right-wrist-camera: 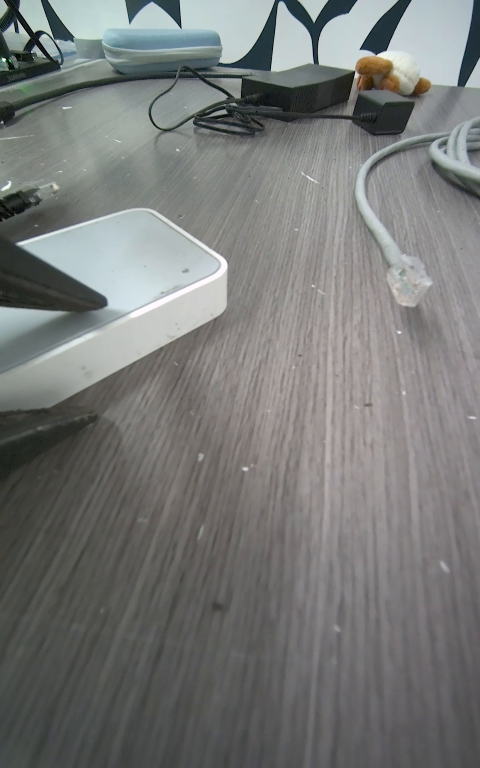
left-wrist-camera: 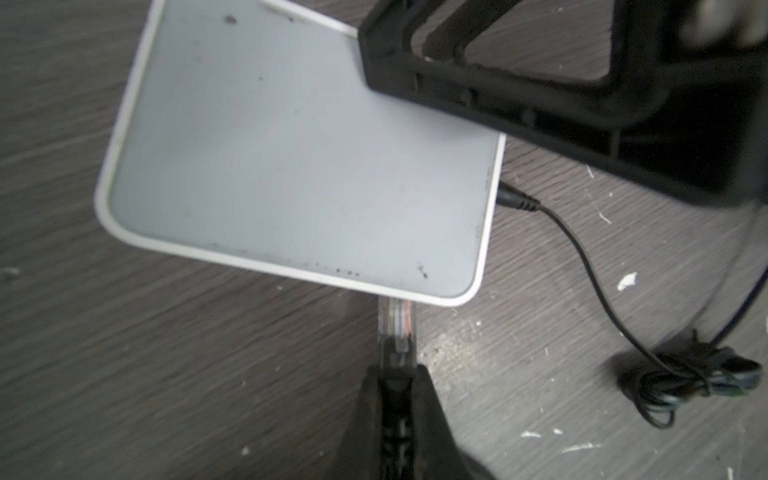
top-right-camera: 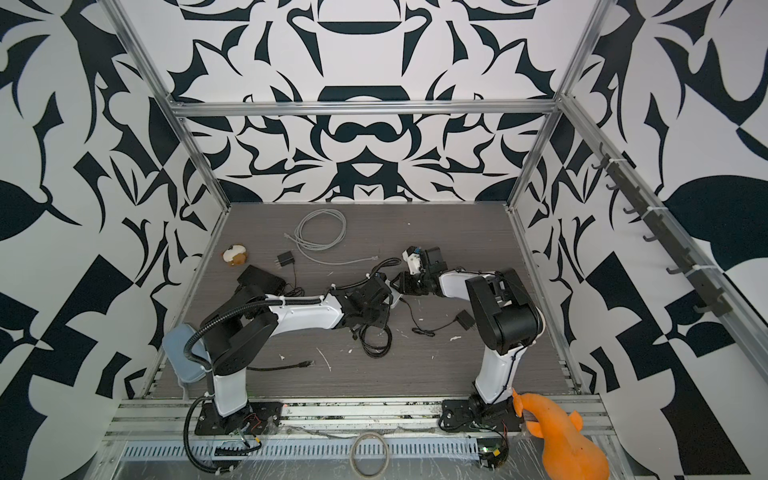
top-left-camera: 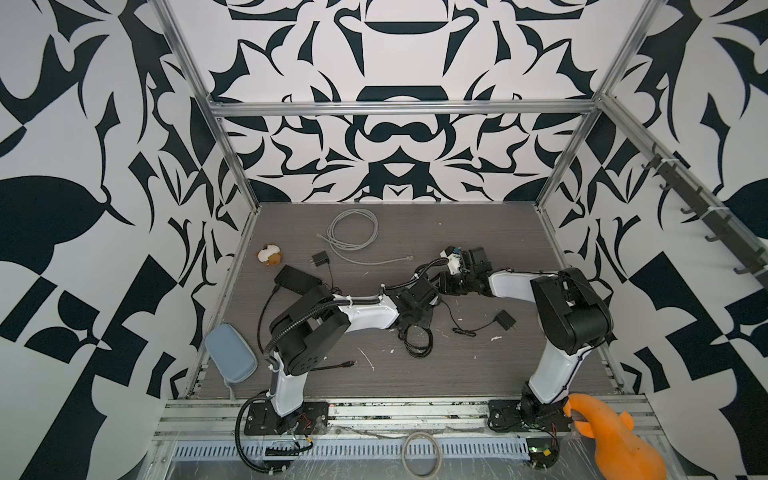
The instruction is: Insert the plug into the switch port
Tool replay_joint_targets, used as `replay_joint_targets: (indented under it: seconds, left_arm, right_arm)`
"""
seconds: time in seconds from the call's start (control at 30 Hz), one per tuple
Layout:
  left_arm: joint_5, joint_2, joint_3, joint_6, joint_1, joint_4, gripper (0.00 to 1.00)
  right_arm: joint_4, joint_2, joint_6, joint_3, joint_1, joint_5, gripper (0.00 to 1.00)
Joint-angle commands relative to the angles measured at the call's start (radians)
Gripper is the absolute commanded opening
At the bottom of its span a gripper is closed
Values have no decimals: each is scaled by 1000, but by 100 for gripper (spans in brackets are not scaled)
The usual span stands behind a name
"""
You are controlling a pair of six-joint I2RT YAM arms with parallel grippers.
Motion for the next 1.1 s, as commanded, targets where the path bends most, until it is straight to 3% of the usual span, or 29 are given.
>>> replay_joint_targets:
  seconds: [0.0, 0.17, 0.3, 0.57, 0.83, 1.07]
  left_arm:
    - [26, 92, -36, 11, 14, -196, 3]
    - [12, 80, -51, -3, 29, -195, 3]
    - [-11, 79, -63, 36, 33, -152, 3]
    - [-64, 65, -147, 136, 36, 83, 3]
    - [-7, 48, -235, 235, 76, 265, 3]
    - [41, 96, -218, 237, 126, 279, 2]
  right_arm:
    - [-130, 6, -20, -23, 9, 17, 37]
    - [-133, 4, -34, -30, 9, 1, 36]
    - [-132, 23, -66, -35, 21, -81, 33]
    - [-165, 54, -124, -60, 38, -235, 32]
    - [-278, 109, -222, -17, 94, -279, 31]
    - [-285, 97, -226, -16, 157, -346, 28]
